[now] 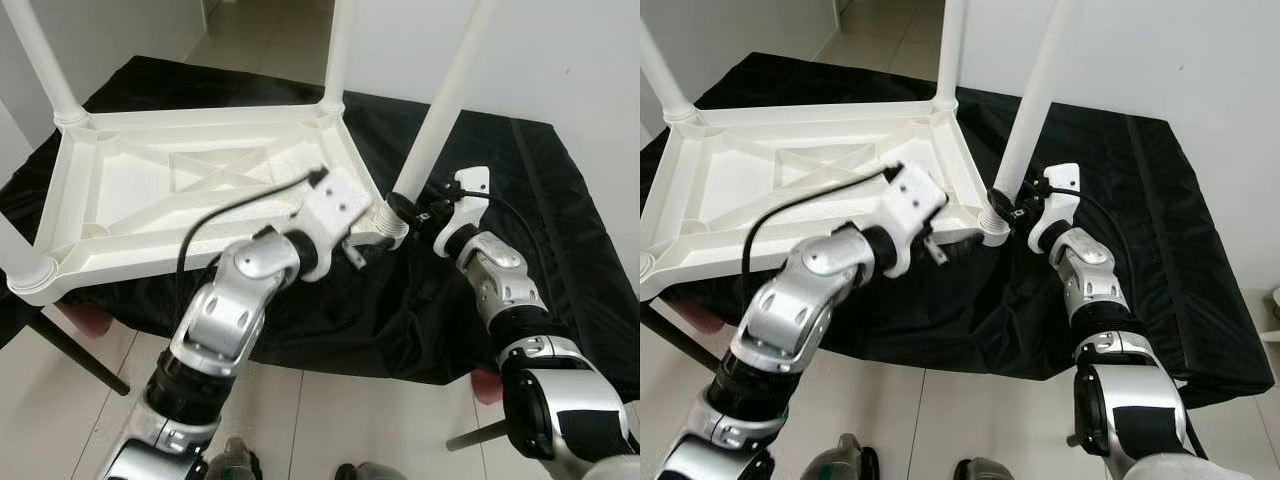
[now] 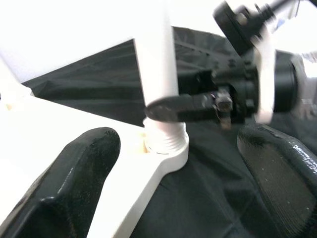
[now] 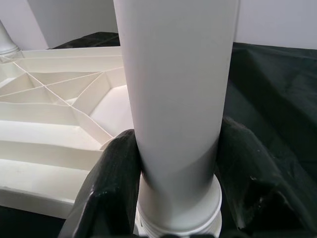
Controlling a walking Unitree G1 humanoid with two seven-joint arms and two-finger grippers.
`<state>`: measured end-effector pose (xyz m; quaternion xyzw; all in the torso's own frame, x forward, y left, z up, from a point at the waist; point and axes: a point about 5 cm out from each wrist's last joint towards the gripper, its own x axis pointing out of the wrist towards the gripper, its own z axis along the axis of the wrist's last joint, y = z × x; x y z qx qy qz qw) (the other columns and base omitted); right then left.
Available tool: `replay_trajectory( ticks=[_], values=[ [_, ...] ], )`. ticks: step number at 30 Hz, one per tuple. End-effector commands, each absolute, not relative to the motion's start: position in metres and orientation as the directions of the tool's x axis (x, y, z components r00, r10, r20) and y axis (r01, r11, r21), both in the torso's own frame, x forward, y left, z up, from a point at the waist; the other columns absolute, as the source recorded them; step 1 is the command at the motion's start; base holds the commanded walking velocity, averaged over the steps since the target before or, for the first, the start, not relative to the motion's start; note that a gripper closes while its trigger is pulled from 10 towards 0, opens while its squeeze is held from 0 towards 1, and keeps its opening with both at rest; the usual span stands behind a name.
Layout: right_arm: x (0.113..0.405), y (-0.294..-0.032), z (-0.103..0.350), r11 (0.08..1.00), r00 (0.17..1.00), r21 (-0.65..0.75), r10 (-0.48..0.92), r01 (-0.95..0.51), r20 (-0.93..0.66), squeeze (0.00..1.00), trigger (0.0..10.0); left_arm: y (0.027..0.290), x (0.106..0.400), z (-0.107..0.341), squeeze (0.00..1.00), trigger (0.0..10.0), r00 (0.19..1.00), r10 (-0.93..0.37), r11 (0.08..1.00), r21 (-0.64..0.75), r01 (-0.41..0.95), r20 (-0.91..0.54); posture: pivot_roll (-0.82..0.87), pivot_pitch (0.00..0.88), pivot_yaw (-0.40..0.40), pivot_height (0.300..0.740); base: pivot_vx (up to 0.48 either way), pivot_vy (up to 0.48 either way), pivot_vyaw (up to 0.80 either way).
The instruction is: Building children table
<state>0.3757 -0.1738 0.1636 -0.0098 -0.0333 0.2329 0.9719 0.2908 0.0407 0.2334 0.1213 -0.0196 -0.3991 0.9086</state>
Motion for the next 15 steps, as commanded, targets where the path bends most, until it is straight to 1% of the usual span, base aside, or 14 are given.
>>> replay_trajectory(
  ticks=[1, 3, 9, 12, 13, 15],
  values=[
    [0.3717, -0.1716, 0.1448, 0.899, 0.899, -0.010, 0.437, -0.437, -0.019, 0.00, 10.0, 0.0471, 0.2987, 0.2342, 0.00, 10.0, 0.797, -0.603, 0.773, 0.217, 0.596, -0.039, 0.08, 0.056, -0.044, 0.740, 0.000, 0.000, 0.00],
    [0.3702, -0.1672, 0.1431, 0.898, 0.898, -0.012, 0.440, -0.440, -0.018, 0.00, 10.0, 0.0481, 0.2993, 0.2374, 0.00, 10.0, 0.803, -0.595, 0.782, 0.204, 0.588, -0.032, 0.08, 0.056, -0.046, 0.740, 0.000, 0.000, 0.00],
    [0.3686, -0.1657, 0.1410, 0.901, 0.901, -0.018, 0.433, -0.433, -0.021, 0.00, 10.0, 0.0482, 0.2991, 0.2395, 0.00, 10.0, 0.806, -0.591, 0.787, 0.198, 0.585, -0.030, 0.08, 0.054, -0.049, 0.740, 0.000, 0.000, 0.00],
    [0.3673, -0.1635, 0.1399, 0.915, 0.915, -0.014, 0.404, -0.404, -0.017, 0.00, 10.0, 0.0477, 0.2989, 0.2413, 0.00, 10.0, 0.804, -0.594, 0.786, 0.192, 0.588, -0.029, 0.08, 0.051, -0.053, 0.740, 0.000, 0.000, 0.00],
    [0.3670, -0.1622, 0.1397, 0.927, 0.927, -0.008, 0.374, -0.374, -0.012, 0.00, 10.0, 0.0472, 0.2985, 0.2419, 0.00, 10.0, 0.801, -0.598, 0.783, 0.192, 0.591, -0.028, 0.08, 0.047, -0.054, 0.740, 0.000, 0.000, 0.00],
    [0.3670, -0.1622, 0.1397, 0.927, 0.927, -0.008, 0.374, -0.374, -0.012, 0.00, 10.0, 0.0472, 0.2985, 0.2419, 0.00, 10.0, 0.801, -0.598, 0.783, 0.192, 0.591, -0.028, 0.08, 0.047, -0.054, 0.740, 0.000, 0.000, 0.00]
  ],
)
